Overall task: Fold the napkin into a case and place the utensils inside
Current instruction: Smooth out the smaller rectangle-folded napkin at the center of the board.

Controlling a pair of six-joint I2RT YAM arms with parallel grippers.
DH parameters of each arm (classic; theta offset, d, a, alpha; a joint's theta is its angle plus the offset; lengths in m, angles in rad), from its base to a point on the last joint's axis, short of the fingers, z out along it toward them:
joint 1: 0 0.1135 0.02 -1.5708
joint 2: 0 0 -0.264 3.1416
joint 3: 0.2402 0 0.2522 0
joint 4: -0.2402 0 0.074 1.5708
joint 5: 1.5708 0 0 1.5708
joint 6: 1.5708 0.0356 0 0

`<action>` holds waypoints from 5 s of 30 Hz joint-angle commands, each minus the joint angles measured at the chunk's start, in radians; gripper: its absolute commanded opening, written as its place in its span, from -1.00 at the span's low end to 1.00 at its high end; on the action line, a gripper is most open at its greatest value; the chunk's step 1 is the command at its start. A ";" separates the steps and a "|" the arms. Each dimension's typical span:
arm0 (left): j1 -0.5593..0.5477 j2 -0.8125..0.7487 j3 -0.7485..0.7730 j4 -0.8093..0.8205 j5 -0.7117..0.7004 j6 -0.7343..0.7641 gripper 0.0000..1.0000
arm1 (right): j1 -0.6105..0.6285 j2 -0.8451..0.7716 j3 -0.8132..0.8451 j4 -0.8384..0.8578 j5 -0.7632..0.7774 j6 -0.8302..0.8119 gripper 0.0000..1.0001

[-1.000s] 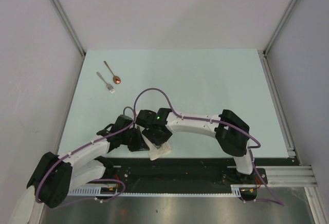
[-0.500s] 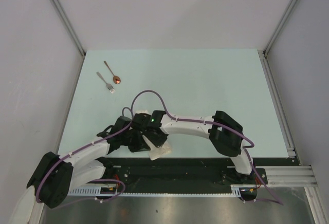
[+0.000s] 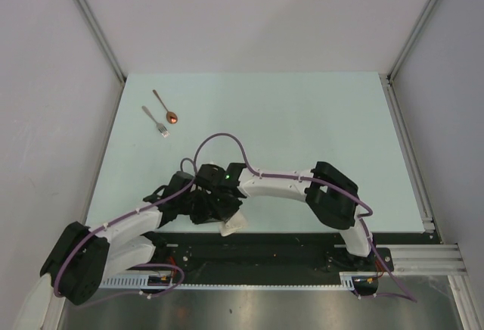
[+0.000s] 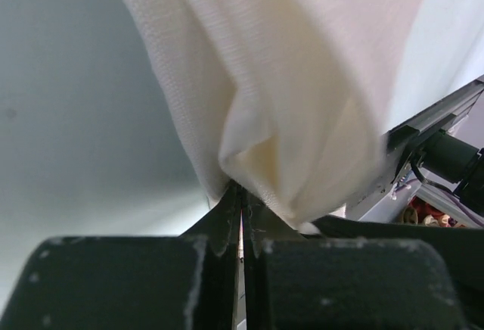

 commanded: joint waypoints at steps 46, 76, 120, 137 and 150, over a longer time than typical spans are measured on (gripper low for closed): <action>0.262 0.406 0.384 -0.098 -0.058 0.201 -1.00 | -0.133 -0.397 -0.569 0.660 -0.246 0.261 0.23; 0.320 0.427 0.499 -0.187 -0.124 0.300 -0.99 | -0.156 -0.109 -0.619 1.061 -0.427 0.334 -0.43; 0.256 0.495 0.760 -0.445 -0.394 0.471 -0.53 | -0.331 0.027 -0.407 1.219 -0.438 0.484 -0.68; 0.213 0.531 0.744 -0.454 -0.425 0.481 -0.54 | -0.350 0.119 -0.377 1.332 -0.398 0.626 -0.80; 0.210 0.467 0.729 -0.456 -0.402 0.474 -0.37 | -0.359 0.150 -0.360 1.356 -0.364 0.686 -0.78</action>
